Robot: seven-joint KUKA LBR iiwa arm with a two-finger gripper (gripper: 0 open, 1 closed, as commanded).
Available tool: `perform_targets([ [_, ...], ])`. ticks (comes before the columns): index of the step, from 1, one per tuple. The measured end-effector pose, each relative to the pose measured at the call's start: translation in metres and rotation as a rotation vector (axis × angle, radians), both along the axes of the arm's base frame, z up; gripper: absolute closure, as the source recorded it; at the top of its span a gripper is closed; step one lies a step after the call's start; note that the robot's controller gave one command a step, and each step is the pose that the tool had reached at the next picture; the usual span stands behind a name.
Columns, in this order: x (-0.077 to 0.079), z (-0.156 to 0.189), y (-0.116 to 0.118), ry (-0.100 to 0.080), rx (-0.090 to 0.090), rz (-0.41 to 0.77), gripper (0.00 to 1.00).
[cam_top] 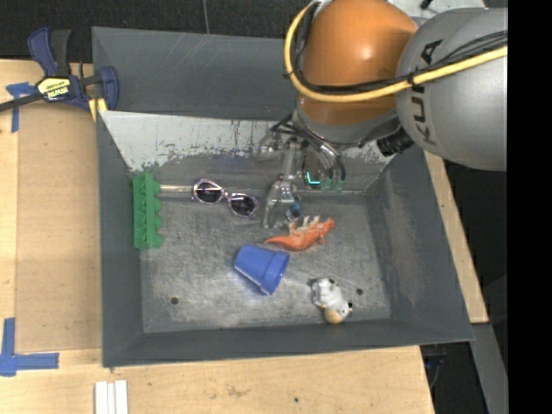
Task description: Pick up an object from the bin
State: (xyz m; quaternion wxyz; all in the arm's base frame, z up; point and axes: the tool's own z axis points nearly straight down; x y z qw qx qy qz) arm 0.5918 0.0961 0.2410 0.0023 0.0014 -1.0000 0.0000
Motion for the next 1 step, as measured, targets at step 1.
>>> perform_targets([
  [1,0.0016,0.0047,-0.0007,-0.008,0.001,-0.003,1.0],
])
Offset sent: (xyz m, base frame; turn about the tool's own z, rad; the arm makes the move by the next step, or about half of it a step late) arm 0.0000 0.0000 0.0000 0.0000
